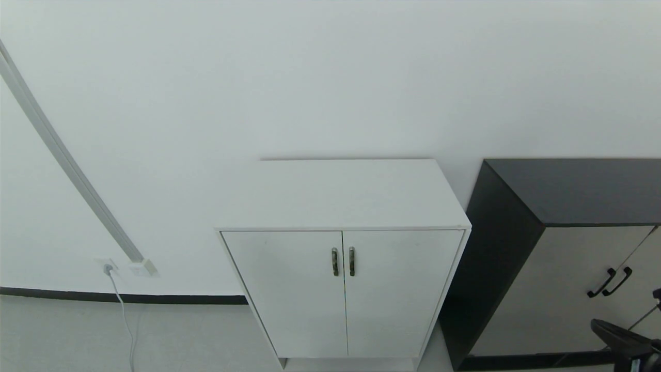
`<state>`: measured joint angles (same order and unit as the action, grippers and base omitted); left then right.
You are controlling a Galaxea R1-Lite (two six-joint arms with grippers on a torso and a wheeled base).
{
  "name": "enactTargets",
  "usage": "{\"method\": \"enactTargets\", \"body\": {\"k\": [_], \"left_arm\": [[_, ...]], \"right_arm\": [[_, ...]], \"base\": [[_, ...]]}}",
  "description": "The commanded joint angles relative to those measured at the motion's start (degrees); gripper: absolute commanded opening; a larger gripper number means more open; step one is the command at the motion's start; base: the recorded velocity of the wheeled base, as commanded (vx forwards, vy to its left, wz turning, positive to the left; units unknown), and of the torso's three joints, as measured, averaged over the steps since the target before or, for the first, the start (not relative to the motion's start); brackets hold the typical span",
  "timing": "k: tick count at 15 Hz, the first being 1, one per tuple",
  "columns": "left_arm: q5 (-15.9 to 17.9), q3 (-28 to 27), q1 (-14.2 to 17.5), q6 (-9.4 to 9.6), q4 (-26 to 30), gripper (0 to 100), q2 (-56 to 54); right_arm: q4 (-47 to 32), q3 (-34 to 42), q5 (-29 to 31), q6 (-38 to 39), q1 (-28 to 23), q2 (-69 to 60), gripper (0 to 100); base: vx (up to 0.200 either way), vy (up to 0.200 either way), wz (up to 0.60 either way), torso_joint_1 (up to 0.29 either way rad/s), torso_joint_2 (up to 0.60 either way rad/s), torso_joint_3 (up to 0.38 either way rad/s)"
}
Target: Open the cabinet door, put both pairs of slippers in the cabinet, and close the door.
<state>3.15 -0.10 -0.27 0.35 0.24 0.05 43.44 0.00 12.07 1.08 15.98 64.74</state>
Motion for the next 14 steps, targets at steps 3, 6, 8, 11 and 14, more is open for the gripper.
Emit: {"method": "enactTargets", "body": {"k": [3, 6, 8, 11, 14], "left_arm": [[0.02, 0.01, 0.00, 0.00, 0.02, 0, 0.04], [0.02, 0.01, 0.00, 0.00, 0.02, 0, 0.04], [0.02, 0.01, 0.00, 0.00, 0.02, 0, 0.04], [0.02, 0.01, 0.00, 0.00, 0.02, 0, 0.04], [0.02, 0.01, 0.00, 0.00, 0.02, 0, 0.04]], "right_arm": [[-15.49, -1.23, -1.70, -0.12, 0.19, -19.48, 0], [-24.80, -0.44, -4.77, -1.26, 0.81, -26.16, 0], [-31.22, -0.53, -7.06, -2.05, 0.98, -30.82, 0], [-37.46, -0.62, -11.37, -2.23, 1.16, -35.83, 0], [-39.04, -0.18, -12.42, -2.32, 1.51, -36.36, 0]], "base": [[0.000, 0.000, 0.00, 0.000, 0.00, 0.000], [0.000, 0.000, 0.00, 0.000, 0.00, 0.000], [0.000, 0.000, 0.00, 0.000, 0.00, 0.000], [0.000, 0.000, 0.00, 0.000, 0.00, 0.000], [0.000, 0.000, 0.00, 0.000, 0.00, 0.000]]}}
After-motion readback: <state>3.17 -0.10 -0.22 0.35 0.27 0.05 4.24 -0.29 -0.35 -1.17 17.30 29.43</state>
